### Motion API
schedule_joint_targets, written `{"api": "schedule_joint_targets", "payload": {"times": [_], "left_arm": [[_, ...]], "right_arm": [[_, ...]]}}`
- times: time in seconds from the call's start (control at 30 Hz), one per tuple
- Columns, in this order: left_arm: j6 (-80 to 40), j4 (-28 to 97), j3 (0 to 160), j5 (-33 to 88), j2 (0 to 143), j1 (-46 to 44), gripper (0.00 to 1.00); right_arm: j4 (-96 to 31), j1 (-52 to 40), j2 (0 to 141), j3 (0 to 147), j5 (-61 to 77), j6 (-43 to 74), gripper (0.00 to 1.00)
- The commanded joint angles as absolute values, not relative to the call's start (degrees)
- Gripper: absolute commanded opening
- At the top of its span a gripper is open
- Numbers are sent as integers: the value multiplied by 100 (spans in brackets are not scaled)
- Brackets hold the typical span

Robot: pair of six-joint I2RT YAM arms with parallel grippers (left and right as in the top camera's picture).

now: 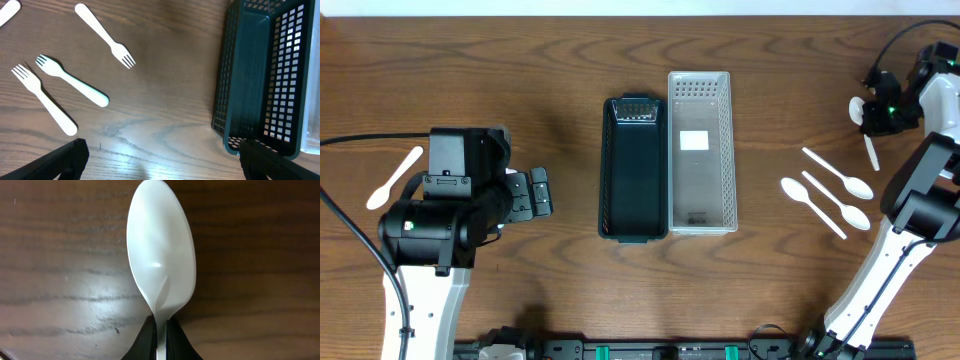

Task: Pack container
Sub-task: 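Carry the spoon left and drop it into the white basket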

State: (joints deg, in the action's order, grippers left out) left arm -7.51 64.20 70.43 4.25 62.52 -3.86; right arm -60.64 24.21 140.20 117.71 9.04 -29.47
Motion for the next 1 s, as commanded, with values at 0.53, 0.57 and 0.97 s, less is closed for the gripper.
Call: {"api": "schedule_joint_targets", "payload": {"times": [0.53,0.57,0.97], "left_arm": [[-757,6425,7122,340,6248,-395,98],[-760,6425,7122,340,6248,-395,98],[-760,6429,7122,342,6248,-395,98]], "right_arm": [[-6624,132,10744,12411,941,731,1],[-6643,-12,10694,12411,919,913,1],[-7179,-2001,11404,12256,-355,2762,1]]}}
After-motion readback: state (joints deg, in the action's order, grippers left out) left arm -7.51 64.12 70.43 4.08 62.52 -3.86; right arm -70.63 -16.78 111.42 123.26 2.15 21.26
